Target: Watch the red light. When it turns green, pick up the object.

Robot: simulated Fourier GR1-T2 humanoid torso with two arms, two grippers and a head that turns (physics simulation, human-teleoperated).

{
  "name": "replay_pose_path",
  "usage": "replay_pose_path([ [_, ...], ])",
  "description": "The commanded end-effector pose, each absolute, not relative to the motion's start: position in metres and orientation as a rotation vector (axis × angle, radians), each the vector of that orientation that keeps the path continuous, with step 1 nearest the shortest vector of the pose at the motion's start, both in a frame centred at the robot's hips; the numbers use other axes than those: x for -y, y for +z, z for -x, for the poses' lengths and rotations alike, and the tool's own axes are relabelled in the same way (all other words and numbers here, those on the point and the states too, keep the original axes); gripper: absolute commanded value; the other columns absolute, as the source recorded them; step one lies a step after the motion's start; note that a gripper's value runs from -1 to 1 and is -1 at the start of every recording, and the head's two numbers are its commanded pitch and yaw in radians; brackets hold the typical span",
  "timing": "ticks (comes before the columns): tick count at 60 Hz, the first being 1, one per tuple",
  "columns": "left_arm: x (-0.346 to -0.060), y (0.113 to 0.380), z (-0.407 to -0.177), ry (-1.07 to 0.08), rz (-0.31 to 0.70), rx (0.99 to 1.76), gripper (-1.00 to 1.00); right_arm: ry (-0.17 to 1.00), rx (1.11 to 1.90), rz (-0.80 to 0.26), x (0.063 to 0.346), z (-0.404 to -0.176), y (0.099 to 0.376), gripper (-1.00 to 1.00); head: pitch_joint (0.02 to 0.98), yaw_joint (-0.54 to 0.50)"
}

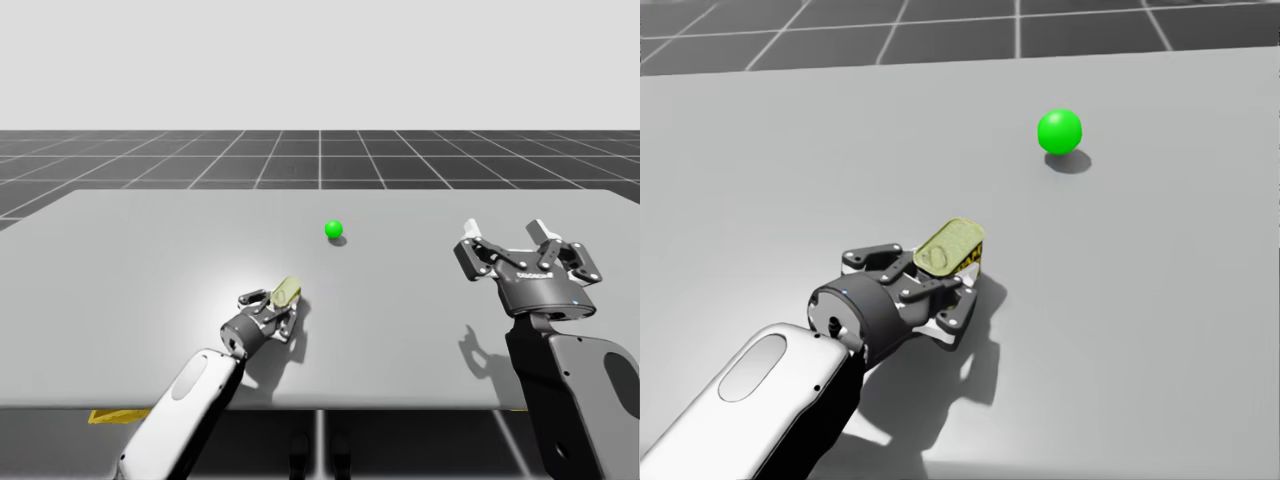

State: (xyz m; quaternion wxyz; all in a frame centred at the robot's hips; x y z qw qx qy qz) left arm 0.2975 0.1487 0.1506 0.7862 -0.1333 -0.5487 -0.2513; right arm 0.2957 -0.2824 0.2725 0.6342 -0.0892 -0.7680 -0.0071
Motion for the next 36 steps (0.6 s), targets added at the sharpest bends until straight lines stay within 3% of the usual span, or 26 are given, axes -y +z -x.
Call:
replay_pose_path([
  [1,-0.151,0.139,-0.294,-0.599,0.302,1.135,1.0,-0.018,1.757,0.205,0.283,-0.295,0.273,-1.0,0.745,0.12],
  [22,-0.148,0.135,-0.291,-0.633,0.3,1.128,1.0,-0.02,1.762,0.215,0.284,-0.295,0.274,-1.0,0.473,0.14],
  [36,-0.146,0.145,-0.289,-0.651,0.288,1.147,1.0,-0.018,1.765,0.216,0.285,-0.295,0.273,-1.0,0.447,0.15],
])
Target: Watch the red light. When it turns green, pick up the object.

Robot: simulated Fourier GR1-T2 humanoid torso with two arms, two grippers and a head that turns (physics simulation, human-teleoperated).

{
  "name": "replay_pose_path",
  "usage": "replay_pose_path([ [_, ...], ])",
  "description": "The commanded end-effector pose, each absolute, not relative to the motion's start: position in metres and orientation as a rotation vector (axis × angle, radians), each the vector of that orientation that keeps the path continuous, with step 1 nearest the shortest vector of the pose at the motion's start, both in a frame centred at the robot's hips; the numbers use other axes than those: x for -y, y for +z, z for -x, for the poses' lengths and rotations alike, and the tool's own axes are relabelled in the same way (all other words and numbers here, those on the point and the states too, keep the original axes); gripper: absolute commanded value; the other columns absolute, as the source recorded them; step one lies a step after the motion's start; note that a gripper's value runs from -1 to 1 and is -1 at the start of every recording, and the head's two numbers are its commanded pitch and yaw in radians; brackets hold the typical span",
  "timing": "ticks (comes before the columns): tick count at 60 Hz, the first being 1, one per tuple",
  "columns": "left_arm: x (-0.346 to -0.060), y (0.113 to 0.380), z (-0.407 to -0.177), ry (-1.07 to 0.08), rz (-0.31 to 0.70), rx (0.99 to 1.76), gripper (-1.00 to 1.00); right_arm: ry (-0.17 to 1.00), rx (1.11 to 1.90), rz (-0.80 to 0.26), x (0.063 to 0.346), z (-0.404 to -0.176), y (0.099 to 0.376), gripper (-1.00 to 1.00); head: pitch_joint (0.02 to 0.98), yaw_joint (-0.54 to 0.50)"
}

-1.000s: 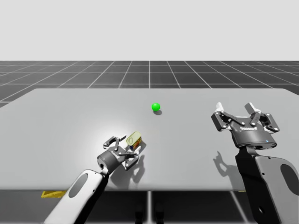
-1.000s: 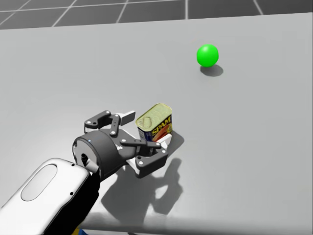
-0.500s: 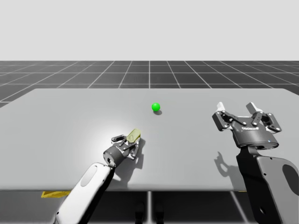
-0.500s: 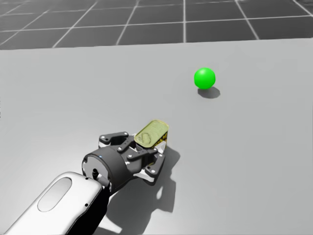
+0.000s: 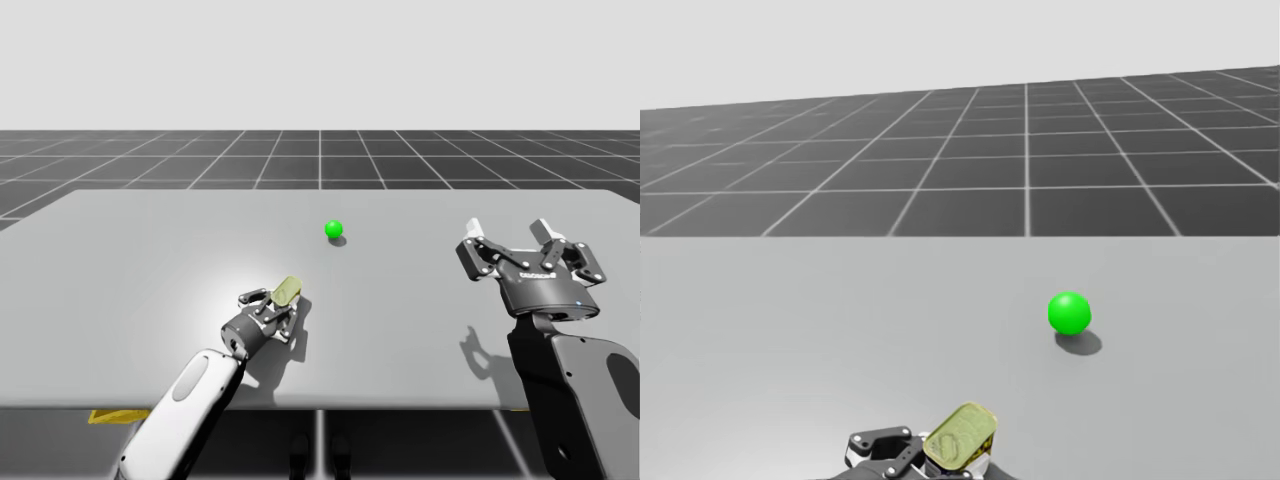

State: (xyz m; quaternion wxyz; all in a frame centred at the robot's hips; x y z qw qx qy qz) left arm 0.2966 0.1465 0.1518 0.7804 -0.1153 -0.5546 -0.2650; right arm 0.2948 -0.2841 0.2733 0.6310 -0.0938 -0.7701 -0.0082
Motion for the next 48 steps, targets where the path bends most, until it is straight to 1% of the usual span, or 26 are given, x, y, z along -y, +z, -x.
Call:
replay_pose_path([
  [1,-0.146,0.151,-0.288,-0.656,0.287,1.159,1.0,-0.018,1.765,0.217,0.285,-0.295,0.273,-1.0,0.446,0.15],
  [5,-0.145,0.16,-0.289,-0.662,0.286,1.177,1.0,-0.017,1.765,0.217,0.285,-0.295,0.273,-1.0,0.446,0.15],
  [20,-0.149,0.225,-0.304,-0.67,0.248,1.305,1.0,-0.016,1.765,0.218,0.285,-0.296,0.273,-1.0,0.433,0.14],
  [23,-0.15,0.234,-0.306,-0.667,0.245,1.322,1.0,-0.016,1.765,0.217,0.285,-0.296,0.273,-1.0,0.432,0.14],
  [24,-0.151,0.242,-0.307,-0.665,0.24,1.34,1.0,-0.015,1.766,0.218,0.285,-0.296,0.273,-1.0,0.432,0.14],
  [27,-0.152,0.251,-0.308,-0.665,0.236,1.361,1.0,-0.016,1.767,0.22,0.285,-0.296,0.273,-1.0,0.432,0.14],
  [34,-0.154,0.279,-0.309,-0.657,0.225,1.433,1.0,-0.013,1.768,0.226,0.285,-0.296,0.273,-1.0,0.432,0.14],
  [35,-0.155,0.289,-0.31,-0.655,0.221,1.453,1.0,-0.009,1.768,0.222,0.285,-0.296,0.273,-1.0,0.432,0.14],
  [38,-0.155,0.299,-0.311,-0.653,0.214,1.475,1.0,-0.007,1.767,0.222,0.285,-0.296,0.273,-1.0,0.431,0.14],
  [39,-0.155,0.308,-0.311,-0.656,0.204,1.5,1.0,-0.006,1.767,0.221,0.285,-0.296,0.273,-1.0,0.431,0.14],
  [42,-0.155,0.317,-0.312,-0.657,0.197,1.519,1.0,-0.006,1.767,0.221,0.285,-0.296,0.273,-1.0,0.431,0.15],
  [43,-0.155,0.326,-0.312,-0.65,0.19,1.539,1.0,-0.006,1.767,0.22,0.285,-0.296,0.273,-1.0,0.431,0.15],
  [46,-0.155,0.335,-0.313,-0.647,0.182,1.561,1.0,-0.006,1.767,0.219,0.285,-0.296,0.272,-1.0,0.431,0.15],
  [48,-0.154,0.347,-0.313,-0.633,0.175,1.591,1.0,-0.004,1.768,0.218,0.285,-0.296,0.272,-1.0,0.431,0.15],
])
